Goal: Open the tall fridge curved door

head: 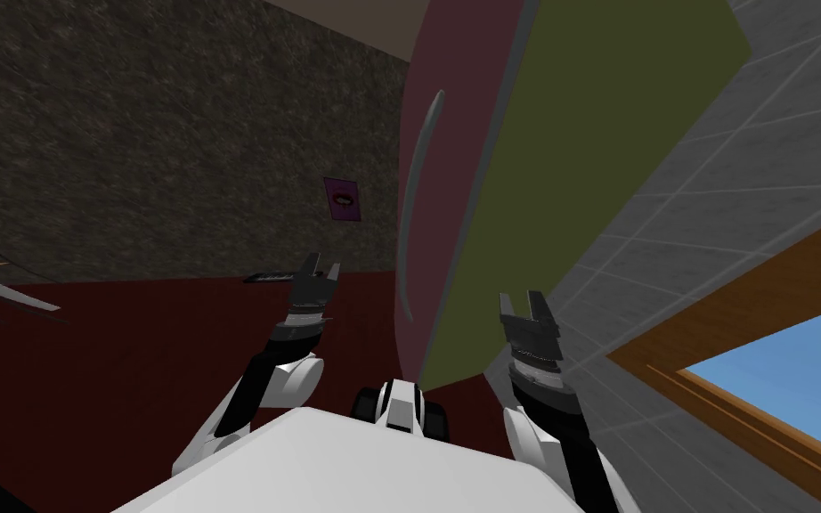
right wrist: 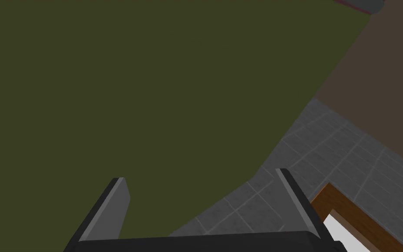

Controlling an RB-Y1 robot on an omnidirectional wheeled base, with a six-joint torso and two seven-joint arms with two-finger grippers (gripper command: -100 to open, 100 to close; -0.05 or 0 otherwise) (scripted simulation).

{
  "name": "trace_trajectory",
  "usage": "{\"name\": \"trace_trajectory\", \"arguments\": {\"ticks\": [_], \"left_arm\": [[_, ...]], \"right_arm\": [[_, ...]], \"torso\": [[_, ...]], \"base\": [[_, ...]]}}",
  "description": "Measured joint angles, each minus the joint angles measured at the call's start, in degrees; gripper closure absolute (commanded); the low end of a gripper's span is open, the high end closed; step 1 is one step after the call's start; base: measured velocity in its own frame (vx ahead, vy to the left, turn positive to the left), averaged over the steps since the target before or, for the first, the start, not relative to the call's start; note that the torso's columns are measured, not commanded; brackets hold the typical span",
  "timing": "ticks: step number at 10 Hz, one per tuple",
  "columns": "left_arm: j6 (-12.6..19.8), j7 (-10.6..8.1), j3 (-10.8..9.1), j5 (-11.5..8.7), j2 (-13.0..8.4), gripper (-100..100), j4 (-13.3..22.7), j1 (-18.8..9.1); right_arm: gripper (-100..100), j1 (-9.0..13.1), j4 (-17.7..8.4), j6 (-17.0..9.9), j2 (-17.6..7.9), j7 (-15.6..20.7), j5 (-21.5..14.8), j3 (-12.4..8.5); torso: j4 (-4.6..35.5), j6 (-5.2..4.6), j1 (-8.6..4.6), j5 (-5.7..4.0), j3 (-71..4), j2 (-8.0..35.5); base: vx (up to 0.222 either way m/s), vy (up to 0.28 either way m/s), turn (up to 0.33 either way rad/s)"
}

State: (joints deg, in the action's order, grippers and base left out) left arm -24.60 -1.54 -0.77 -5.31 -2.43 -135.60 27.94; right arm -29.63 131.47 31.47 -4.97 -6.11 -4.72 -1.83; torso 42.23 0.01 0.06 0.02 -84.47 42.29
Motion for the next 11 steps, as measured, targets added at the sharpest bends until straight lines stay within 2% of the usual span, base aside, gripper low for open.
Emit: {"name": "trace_trajectory", "arguments": {"ticks": [4,11], "left_arm": [[0.0,0.00,0.00,0.0,0.0,0,0.0,0.0],[0.0,0.00,0.00,0.0,0.0,0,0.0,0.0]], "right_arm": [[-100,4.3,-3.9,0.1,-7.0,1.0,-6.4,-0.2],[-100,10.9,-9.7,0.9,-16.1,3.1,-16.9,0.0]], "torso": [[0.1,-0.01,-0.02,-0.01,-0.1,0.0],[-0.1,0.28,0.22,0.05,-0.2,-0.2]], "base": [[-0.054,0.057,0.104],[-0.040,0.049,0.091]]}}
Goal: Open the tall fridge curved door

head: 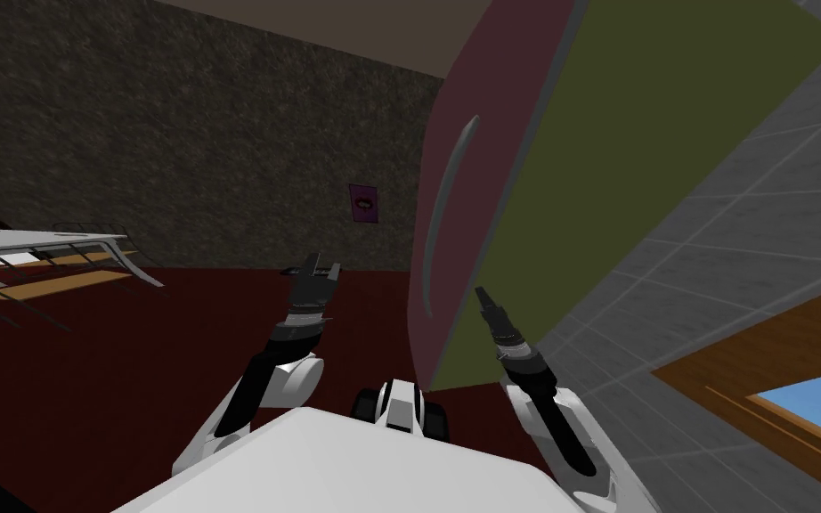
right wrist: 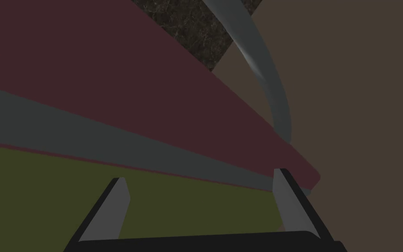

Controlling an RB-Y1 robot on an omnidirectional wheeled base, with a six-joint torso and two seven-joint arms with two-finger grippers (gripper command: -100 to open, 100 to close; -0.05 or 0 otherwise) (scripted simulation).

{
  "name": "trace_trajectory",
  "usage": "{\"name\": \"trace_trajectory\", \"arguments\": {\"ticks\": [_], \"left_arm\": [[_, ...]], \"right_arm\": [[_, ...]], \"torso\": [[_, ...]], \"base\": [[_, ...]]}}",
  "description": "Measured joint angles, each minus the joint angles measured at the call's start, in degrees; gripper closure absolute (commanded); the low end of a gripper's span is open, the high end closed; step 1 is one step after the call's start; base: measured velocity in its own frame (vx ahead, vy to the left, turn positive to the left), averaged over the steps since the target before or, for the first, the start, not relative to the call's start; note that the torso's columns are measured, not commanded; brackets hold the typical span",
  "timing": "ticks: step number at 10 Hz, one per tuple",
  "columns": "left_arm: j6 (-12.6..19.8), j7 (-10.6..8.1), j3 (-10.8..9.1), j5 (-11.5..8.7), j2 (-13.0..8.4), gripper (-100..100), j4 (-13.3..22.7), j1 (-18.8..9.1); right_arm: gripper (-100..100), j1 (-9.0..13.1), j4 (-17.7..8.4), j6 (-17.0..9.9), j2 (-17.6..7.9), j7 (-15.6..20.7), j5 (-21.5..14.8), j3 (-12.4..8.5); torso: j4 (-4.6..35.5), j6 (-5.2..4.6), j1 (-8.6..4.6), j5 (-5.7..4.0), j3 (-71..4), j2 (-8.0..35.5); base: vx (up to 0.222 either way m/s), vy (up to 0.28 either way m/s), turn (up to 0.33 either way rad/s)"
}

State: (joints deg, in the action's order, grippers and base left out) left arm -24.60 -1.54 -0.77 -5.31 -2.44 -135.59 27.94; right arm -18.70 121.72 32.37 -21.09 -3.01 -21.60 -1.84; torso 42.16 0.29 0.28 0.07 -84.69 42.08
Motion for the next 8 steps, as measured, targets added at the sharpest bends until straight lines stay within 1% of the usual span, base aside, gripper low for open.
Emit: {"name": "trace_trajectory", "arguments": {"ticks": [1,2,3,4,5,6,7,8], "left_arm": [[0.0,0.00,0.00,0.0,0.0,0,0.0,0.0],[0.0,0.00,0.00,0.0,0.0,0,0.0,0.0],[0.0,0.00,0.00,0.0,0.0,0,0.0,0.0],[0.0,0.00,0.00,0.0,0.0,0,0.0,0.0],[0.0,0.00,0.00,0.0,0.0,0,0.0,0.0],[0.0,0.00,0.00,0.0,0.0,0,0.0,0.0],[0.0,0.00,0.00,0.0,0.0,0,0.0,0.0],[0.0,0.00,0.00,0.0,0.0,0,0.0,0.0]], "right_arm": [[-100,0.8,-0.7,0.2,-0.9,0.2,-1.2,0.1],[-100,1.9,-1.5,0.3,-2.6,0.4,-2.8,0.0],[-100,2.3,-2.0,0.6,-3.5,0.6,-4.1,0.0],[-100,3.5,-3.4,1.3,-5.1,1.0,-5.6,-0.1],[-100,4.4,-4.0,1.4,-5.9,1.3,-7.1,0.1],[-100,5.4,-4.5,1.3,-7.5,1.6,-8.8,0.3],[-100,6.0,-4.7,1.0,-8.6,1.8,-10.4,0.4],[-100,7.3,-5.7,0.9,-10.2,2.1,-12.1,0.3]], "torso": [[0.0,-0.07,0.02,0.02,-0.1,-0.2],[-0.1,-0.01,0.04,0.04,-0.2,-0.3],[-0.1,-0.08,-0.09,0.00,-0.3,-0.4],[-0.2,0.06,-0.17,-0.04,-0.4,-0.6],[-0.2,-0.06,-0.24,-0.06,-0.5,-0.7],[-0.2,0.07,-0.15,-0.03,-0.5,-0.8],[-0.2,-0.05,-0.22,-0.04,-0.5,-0.7],[-0.1,-0.11,-0.20,-0.05,-0.3,-0.4]], "base": [[-0.047,0.066,0.097],[-0.043,0.059,0.093],[-0.046,0.059,0.151],[-0.044,0.047,0.075],[-0.041,0.070,0.133],[-0.040,0.052,0.088],[-0.040,0.057,0.168],[-0.020,0.049,0.081]]}}
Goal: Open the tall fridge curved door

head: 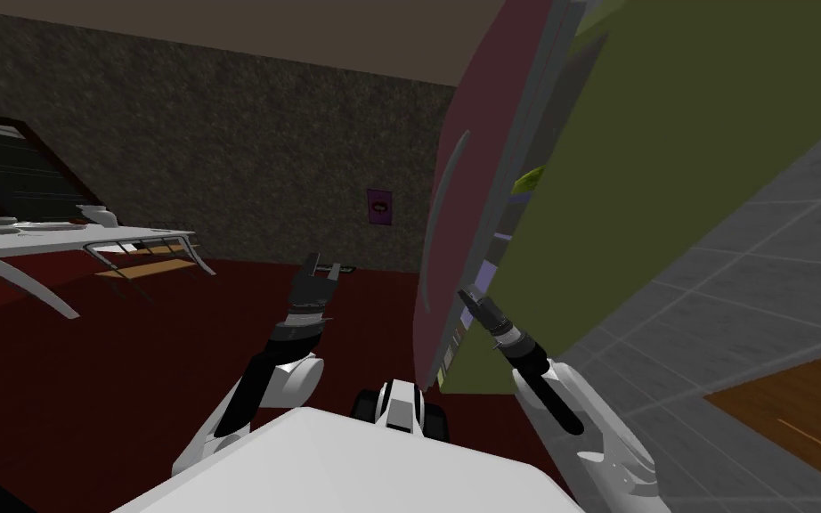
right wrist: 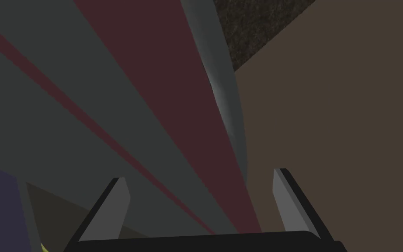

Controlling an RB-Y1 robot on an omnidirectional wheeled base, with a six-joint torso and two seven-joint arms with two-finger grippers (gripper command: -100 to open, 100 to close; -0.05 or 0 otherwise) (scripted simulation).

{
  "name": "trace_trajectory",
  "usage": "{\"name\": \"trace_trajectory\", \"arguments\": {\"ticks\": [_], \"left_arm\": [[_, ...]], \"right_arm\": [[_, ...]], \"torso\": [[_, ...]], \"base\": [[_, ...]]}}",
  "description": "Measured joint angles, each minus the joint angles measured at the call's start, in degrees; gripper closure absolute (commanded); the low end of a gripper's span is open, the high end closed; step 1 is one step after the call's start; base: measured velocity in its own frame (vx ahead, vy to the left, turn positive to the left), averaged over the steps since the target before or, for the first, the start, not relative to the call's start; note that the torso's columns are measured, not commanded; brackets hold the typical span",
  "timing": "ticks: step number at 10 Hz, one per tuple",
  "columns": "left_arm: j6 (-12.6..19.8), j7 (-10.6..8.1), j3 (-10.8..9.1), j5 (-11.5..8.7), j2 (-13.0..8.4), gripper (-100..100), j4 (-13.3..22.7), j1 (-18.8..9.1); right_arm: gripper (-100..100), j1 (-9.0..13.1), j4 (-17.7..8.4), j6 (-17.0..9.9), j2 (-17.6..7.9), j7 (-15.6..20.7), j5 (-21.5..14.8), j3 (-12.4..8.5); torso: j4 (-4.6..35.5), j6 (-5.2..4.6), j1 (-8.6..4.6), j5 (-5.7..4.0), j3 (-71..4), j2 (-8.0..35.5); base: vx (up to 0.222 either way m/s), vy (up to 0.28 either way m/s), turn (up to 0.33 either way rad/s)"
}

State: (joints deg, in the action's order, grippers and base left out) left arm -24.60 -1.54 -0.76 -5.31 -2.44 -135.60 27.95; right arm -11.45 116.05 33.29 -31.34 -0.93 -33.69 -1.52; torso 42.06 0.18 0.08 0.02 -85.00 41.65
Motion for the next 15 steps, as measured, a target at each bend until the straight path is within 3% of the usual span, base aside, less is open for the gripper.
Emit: {"name": "trace_trajectory", "arguments": {"ticks": [14,15], "left_arm": [[0.0,0.00,0.00,0.0,0.0,0,0.0,0.0],[0.0,0.00,-0.01,0.0,0.0,0,0.0,0.0]], "right_arm": [[-100,14.6,-13.4,1.6,-19.9,5.1,-24.2,0.9],[-100,14.8,-13.9,1.8,-21.4,5.5,-25.6,0.5]], "torso": [[0.2,-0.15,-0.04,-0.01,0.4,0.6],[0.2,-0.21,-0.04,0.00,0.4,0.6]], "base": [[-0.045,0.054,0.116],[-0.045,0.075,0.157]]}}
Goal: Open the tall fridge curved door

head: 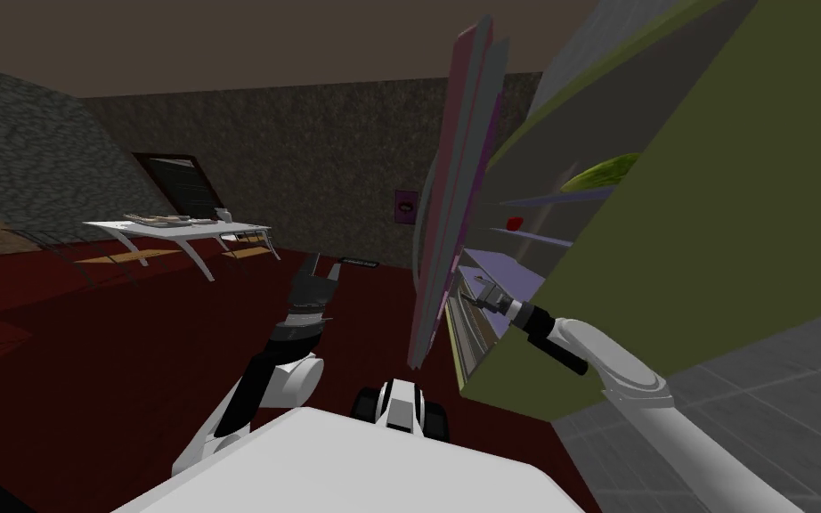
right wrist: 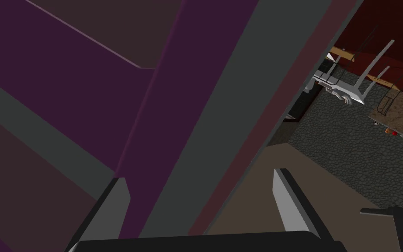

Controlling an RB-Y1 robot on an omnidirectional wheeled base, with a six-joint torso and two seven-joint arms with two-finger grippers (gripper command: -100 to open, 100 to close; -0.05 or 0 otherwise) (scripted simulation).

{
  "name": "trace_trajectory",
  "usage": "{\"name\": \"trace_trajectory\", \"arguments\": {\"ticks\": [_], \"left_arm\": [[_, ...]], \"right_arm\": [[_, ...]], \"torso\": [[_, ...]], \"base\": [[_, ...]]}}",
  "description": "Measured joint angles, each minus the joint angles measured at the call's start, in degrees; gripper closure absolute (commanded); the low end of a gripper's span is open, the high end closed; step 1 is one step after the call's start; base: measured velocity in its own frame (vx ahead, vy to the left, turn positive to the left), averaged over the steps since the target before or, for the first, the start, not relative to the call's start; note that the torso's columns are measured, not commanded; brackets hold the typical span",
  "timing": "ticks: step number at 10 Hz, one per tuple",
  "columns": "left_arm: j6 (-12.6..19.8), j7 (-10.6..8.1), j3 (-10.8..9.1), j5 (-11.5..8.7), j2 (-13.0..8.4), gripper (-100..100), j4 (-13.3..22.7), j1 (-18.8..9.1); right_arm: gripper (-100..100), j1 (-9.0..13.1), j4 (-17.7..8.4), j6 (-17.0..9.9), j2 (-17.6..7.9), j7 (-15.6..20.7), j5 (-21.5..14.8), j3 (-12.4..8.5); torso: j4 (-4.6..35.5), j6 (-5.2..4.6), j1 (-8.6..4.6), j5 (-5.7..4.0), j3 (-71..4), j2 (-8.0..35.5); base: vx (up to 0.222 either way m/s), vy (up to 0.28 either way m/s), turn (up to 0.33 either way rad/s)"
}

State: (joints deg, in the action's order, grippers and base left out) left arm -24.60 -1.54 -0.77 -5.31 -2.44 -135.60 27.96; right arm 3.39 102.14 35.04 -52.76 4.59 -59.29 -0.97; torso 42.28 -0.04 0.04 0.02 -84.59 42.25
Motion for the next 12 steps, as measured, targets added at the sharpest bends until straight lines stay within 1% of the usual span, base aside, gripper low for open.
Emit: {"name": "trace_trajectory", "arguments": {"ticks": [2,3,5,6,7,8,9,10,11,12], "left_arm": [[0.0,0.00,0.00,0.0,0.0,0,0.0,0.0],[0.0,0.00,0.00,0.0,0.0,0,0.0,0.0],[0.0,0.00,0.00,0.0,0.0,0,0.0,0.0],[0.0,0.00,0.00,0.0,0.0,0,0.0,0.0],[0.0,0.00,0.00,0.0,0.0,0,0.0,0.0],[0.0,0.00,0.00,0.0,0.0,0,0.0,0.0],[0.0,0.00,0.00,0.0,0.0,0,0.0,0.0],[0.0,0.00,0.00,0.0,0.0,0,0.0,0.0],[0.0,0.00,0.00,0.0,0.0,0,0.0,0.0],[0.0,0.00,0.00,0.0,0.0,0,0.0,0.0]], "right_arm": [[-100,2.0,-2.7,0.9,-3.0,1.2,-3.0,-0.4],[-100,3.2,-3.7,0.9,-4.9,1.3,-4.7,-0.3],[-100,4.7,-5.0,0.5,-8.3,1.5,-8.3,0.0],[-100,5.8,-6.5,0.7,-9.4,2.3,-9.8,0.2],[-100,5.7,-6.8,1.0,-11.6,2.6,-11.2,-0.7],[-100,6.8,-7.9,1.0,-12.7,2.9,-12.9,-0.3],[-100,8.4,-9.4,0.9,-14.3,3.2,-15.0,0.4],[-100,9.2,-10.5,1.2,-15.7,3.7,-16.2,0.3],[-100,10.9,-12.8,1.9,-17.3,4.7,-17.6,0.2],[-100,11.3,-13.4,2.1,-18.5,5.2,-19.0,0.3]], "torso": [[0.0,0.01,-0.07,-0.02,0.0,0.1],[0.0,0.05,-0.08,-0.03,0.1,0.1],[0.0,0.05,-0.03,-0.02,0.0,0.1],[0.0,0.01,-0.07,-0.03,0.0,0.0],[0.0,0.04,-0.02,-0.01,0.0,0.1],[0.0,0.03,-0.07,-0.03,0.0,0.0],[0.0,0.06,-0.02,-0.01,0.0,0.0],[0.0,0.00,-0.04,-0.02,0.0,0.0],[0.0,0.05,-0.04,-0.02,0.0,0.0],[0.0,0.02,-0.06,-0.03,0.0,0.0]], "base": [[-0.056,0.052,0.109],[-0.057,0.043,0.098],[-0.054,0.046,0.117],[-0.066,0.051,0.158],[-0.057,0.037,0.081],[-0.061,0.046,0.158],[-0.053,0.044,0.088],[-0.061,0.046,0.123],[-0.054,0.039,0.089],[-0.061,0.048,0.130]]}}
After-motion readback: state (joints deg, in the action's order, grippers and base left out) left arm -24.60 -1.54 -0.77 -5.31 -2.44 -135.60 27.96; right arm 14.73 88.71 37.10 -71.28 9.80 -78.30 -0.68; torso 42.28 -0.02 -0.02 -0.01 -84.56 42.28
